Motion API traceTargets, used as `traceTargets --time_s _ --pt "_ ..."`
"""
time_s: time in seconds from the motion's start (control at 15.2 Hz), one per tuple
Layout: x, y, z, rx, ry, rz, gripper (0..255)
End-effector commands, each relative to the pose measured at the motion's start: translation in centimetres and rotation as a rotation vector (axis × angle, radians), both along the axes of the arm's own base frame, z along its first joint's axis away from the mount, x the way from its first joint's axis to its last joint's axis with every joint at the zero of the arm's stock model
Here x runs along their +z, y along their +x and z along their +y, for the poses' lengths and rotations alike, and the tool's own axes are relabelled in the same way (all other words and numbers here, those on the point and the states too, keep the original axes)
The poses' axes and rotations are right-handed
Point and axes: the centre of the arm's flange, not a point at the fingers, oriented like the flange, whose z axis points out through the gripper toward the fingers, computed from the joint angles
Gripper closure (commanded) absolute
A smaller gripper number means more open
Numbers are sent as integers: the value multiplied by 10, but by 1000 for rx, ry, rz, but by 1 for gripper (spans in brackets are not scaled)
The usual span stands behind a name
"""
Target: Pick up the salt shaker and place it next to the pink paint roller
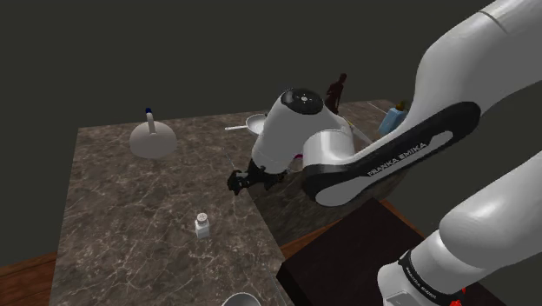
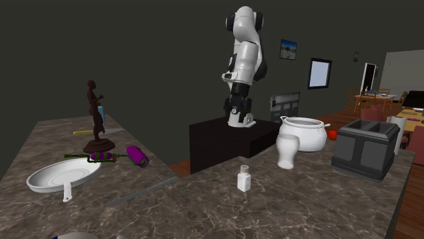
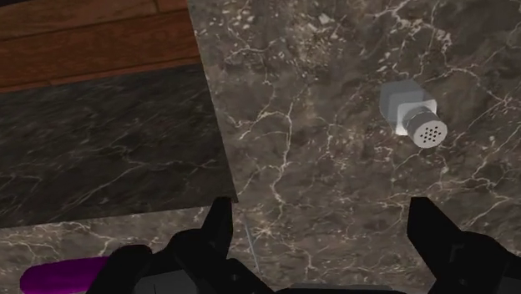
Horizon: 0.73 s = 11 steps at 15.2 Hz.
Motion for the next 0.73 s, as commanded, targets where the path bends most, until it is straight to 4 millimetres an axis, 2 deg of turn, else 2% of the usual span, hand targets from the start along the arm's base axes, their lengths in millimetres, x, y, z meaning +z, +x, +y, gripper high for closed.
traceTargets --time_s 0.0,0.66 --pt "-22 3 17 0 -1 -13 0" --pt "-127 32 97 -20 -30 -42 0"
